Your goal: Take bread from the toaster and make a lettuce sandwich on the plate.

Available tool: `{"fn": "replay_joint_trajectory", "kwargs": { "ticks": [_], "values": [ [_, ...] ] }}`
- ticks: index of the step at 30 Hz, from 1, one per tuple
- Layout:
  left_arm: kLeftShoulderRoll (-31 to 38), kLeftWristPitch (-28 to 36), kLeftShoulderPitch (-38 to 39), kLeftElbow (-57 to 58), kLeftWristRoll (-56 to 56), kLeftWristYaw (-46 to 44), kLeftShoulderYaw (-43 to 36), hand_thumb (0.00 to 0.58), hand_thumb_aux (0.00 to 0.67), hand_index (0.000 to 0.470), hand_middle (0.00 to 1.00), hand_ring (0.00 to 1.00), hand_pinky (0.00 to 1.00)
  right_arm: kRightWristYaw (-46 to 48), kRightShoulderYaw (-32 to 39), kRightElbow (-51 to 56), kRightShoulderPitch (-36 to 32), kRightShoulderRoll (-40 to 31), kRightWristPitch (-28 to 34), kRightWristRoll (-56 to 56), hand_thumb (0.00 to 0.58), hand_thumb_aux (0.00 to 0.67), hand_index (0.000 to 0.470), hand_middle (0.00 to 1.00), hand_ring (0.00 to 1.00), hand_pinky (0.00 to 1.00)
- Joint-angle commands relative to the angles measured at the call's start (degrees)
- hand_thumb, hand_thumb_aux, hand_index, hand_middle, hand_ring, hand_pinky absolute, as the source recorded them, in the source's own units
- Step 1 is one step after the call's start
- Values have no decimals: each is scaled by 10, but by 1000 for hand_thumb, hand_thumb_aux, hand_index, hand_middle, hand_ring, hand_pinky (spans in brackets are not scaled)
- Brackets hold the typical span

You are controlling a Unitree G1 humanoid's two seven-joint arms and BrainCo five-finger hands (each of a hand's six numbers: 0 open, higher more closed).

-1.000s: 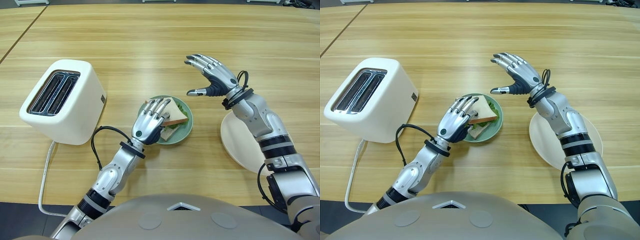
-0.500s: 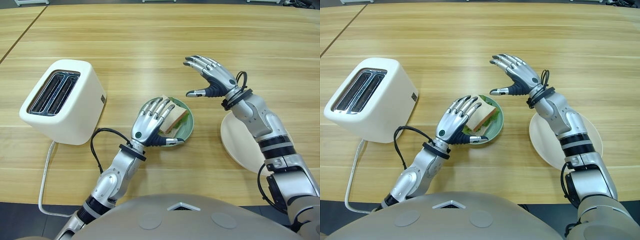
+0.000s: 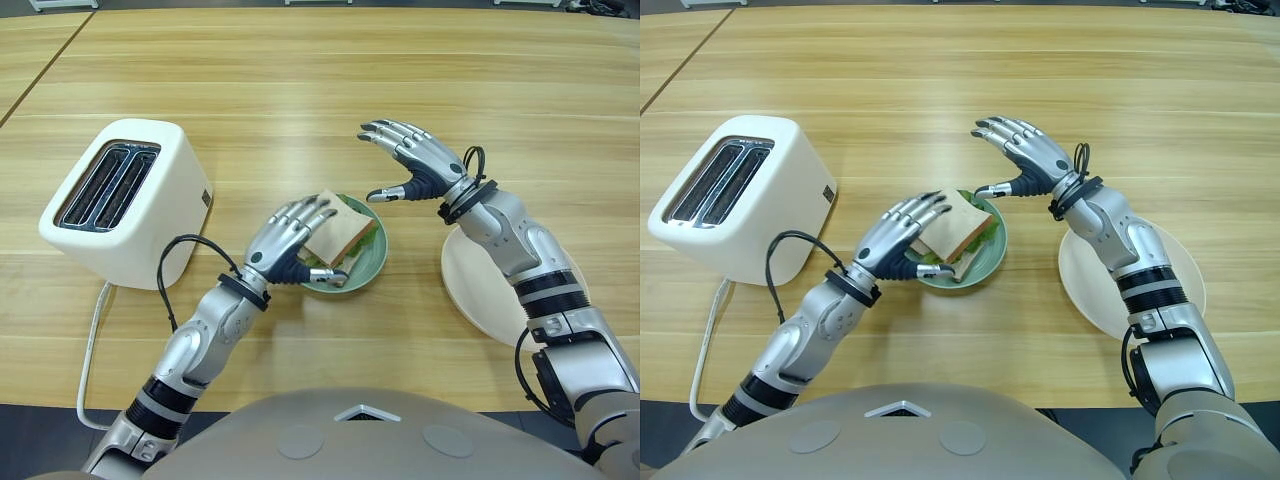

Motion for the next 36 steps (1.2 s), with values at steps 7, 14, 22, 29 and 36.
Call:
{"fn": "replay_joint_trajectory", "kwargs": {
  "ticks": [7, 14, 22, 29, 36],
  "values": [
    [-8, -18, -18, 83, 2, 2, -37, 0, 0, 0, 0, 0, 0, 14, 7, 4, -5, -3, -10, 2, 0, 0, 0, 0, 0, 0],
    [2, 1, 15, 76, 6, -52, -60, 0, 0, 0, 0, 0, 0, 20, 7, 0, -5, -3, -11, 1, 0, 0, 0, 0, 0, 0],
    [37, 39, 27, 76, 124, -85, -106, 0, 0, 0, 0, 0, 0, 25, 6, -5, -5, -3, -10, 1, 0, 0, 0, 0, 0, 0],
    [50, 63, 10, 107, 239, -76, -140, 0, 0, 0, 0, 0, 0, 25, 7, -7, -5, -3, -10, -1, 0, 0, 0, 0, 0, 0],
    [46, 72, 7, 99, 260, -69, -150, 0, 0, 0, 0, 0, 0, 25, 7, -7, -6, -2, -10, -3, 0, 0, 0, 0, 0, 0]
  ]
}}
